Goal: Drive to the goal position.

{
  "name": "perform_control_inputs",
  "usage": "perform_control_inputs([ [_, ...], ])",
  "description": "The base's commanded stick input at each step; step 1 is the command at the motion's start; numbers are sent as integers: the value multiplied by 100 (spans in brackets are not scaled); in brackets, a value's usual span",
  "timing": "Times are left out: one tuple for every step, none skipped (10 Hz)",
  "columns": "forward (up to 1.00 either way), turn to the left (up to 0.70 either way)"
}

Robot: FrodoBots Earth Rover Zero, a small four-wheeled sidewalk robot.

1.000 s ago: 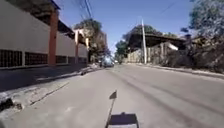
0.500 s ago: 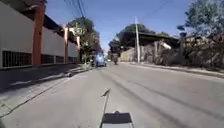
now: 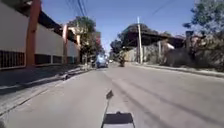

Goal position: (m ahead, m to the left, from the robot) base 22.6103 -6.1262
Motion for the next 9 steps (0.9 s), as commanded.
perform_control_inputs([
  [100,0],
  [100,0],
  [100,0],
  [100,0],
  [100,-11],
  [100,-28],
  [100,-39],
  [100,-39],
  [100,-31],
])
